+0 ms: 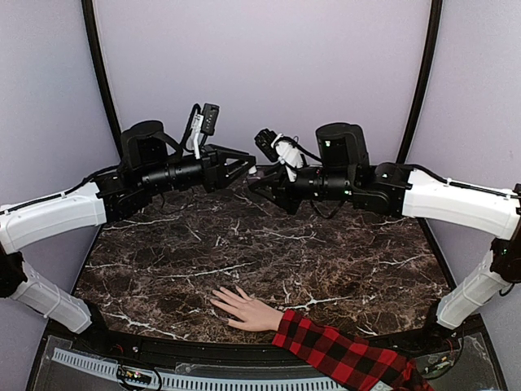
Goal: Paint the nails
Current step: Screw the nail polish bottle cap onto the nail polish bottle.
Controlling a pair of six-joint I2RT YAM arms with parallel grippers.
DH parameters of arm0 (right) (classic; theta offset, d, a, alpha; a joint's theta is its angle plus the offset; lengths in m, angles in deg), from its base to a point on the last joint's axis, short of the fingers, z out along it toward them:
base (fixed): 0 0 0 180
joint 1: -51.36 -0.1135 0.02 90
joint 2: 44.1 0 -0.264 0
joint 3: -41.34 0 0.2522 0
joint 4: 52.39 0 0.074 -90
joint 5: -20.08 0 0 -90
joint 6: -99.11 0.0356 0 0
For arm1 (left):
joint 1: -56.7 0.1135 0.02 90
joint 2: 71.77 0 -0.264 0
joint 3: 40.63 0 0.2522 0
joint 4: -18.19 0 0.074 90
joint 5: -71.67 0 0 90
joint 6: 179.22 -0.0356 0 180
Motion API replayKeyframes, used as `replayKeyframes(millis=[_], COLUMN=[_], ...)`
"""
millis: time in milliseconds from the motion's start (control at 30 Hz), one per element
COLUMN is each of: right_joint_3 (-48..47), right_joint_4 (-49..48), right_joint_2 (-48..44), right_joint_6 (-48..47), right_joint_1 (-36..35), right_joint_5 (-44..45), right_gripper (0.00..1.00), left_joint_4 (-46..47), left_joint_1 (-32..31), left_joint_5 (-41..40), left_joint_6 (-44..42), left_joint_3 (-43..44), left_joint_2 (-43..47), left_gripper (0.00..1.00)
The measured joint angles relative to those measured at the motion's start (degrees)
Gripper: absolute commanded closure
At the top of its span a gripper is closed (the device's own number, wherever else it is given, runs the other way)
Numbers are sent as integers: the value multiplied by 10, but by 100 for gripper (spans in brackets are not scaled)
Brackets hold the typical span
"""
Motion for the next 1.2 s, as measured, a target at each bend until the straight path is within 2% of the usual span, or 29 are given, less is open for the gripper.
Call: replayKeyframes(millis=[133,467,533,633,733,933,1200], right_joint_3=[-1,-10,-13,-15,-16,-16,-15], right_joint_4=[4,10,9,10,9,4,-3], right_joint_2=[3,3,3,3,3,3,0], right_joint_6=[-1,-2,-2,-2,-3,-1,1], right_joint_1=[0,0,0,0,0,4,19], right_joint_5=[2,9,9,9,10,-5,-64], right_gripper=[100,100,100,100,100,100,100], left_joint_4=[0,1,1,2,4,19,86], left_joint_1=[0,0,0,0,0,0,5], left_joint_5=[1,16,18,20,21,29,62], left_joint_6=[3,6,7,12,12,11,12], left_joint_3=[5,5,5,5,5,1,-26], left_joint_2=[-3,-9,-9,-10,-10,-10,-10], left_gripper=[76,76,81,93,99,100,100])
